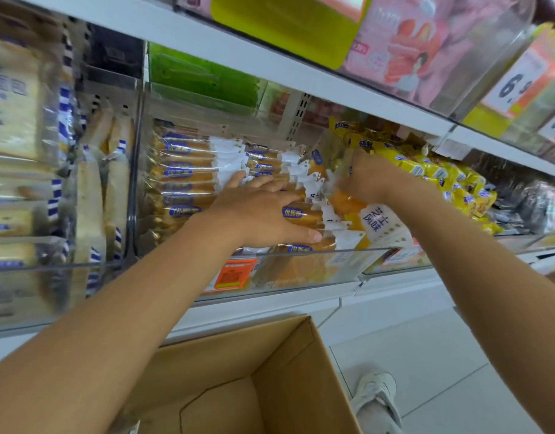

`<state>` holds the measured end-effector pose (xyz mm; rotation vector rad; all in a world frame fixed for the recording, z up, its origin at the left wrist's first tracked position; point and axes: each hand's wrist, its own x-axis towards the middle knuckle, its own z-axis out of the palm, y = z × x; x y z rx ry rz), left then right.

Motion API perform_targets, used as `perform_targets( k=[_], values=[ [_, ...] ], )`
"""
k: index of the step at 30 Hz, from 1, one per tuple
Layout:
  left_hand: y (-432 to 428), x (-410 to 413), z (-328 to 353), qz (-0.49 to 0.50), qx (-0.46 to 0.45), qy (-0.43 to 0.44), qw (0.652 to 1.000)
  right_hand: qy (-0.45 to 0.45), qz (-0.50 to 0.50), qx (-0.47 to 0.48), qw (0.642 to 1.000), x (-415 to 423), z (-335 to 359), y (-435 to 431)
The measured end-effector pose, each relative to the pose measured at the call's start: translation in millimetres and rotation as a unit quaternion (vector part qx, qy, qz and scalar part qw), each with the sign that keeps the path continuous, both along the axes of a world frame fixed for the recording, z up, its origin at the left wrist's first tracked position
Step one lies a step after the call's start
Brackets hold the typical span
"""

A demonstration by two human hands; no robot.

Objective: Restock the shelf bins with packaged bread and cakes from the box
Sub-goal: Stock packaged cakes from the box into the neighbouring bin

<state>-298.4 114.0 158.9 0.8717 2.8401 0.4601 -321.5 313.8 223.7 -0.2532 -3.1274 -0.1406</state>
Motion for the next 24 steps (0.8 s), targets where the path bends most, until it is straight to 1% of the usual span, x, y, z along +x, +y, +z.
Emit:
perform_targets(
  k=[2, 4, 5, 7, 9, 11, 13, 15, 18, 21, 24],
  values=[
    [0.7, 0.6, 0.3, 0.000, -0.003, -0.001, 1.000, -0.043, -0.002, -0.021, 0.999, -5.0, -11.7, -2.1],
    [0.7, 0.7, 0.4, 0.002, -0.002, -0.002, 1.000, -0.061, -0.009, -0.057, 0.996, -6.2, -16.1, -3.1],
    [0.5, 1.0, 0.7, 0.002, -0.001, -0.003, 1.000, -0.056, -0.007, -0.093, 0.994, -4.0, -15.2, -1.8],
    [0.5, 1.0, 0.3, 0.000, -0.001, -0.003, 1.000, -0.006, 0.027, -0.146, 0.989, 5.8, -13.8, 5.6],
    [0.4, 1.3, 0.3, 0.000, -0.003, -0.002, 1.000, 0.022, 0.080, -0.145, 0.986, 20.7, -22.1, 9.5],
    [0.5, 1.5, 0.6, -0.001, -0.008, 0.001, 1.000, 0.000, 0.105, -0.166, 0.980, 26.9, -38.8, 6.2],
    [0.7, 1.5, 0.4, -0.002, -0.008, 0.004, 1.000, -0.032, 0.102, -0.191, 0.976, 18.1, -48.4, 4.0],
    [0.5, 1.3, 0.0, 0.000, -0.006, 0.005, 1.000, -0.050, 0.091, -0.187, 0.977, 12.6, -44.9, 3.3],
    [1.3, 1.4, -0.8, 0.000, -0.008, 0.006, 1.000, -0.021, 0.091, -0.176, 0.980, 21.8, -43.1, 15.4],
    [1.4, -1.3, -1.9, 0.006, 0.000, 0.007, 1.000, -0.051, 0.097, -0.115, 0.987, 24.7, -57.1, 13.5],
    [2.6, -2.9, -2.3, 0.014, 0.000, 0.002, 1.000, -0.062, 0.095, -0.128, 0.985, 17.3, -57.2, 9.9]
  ],
)
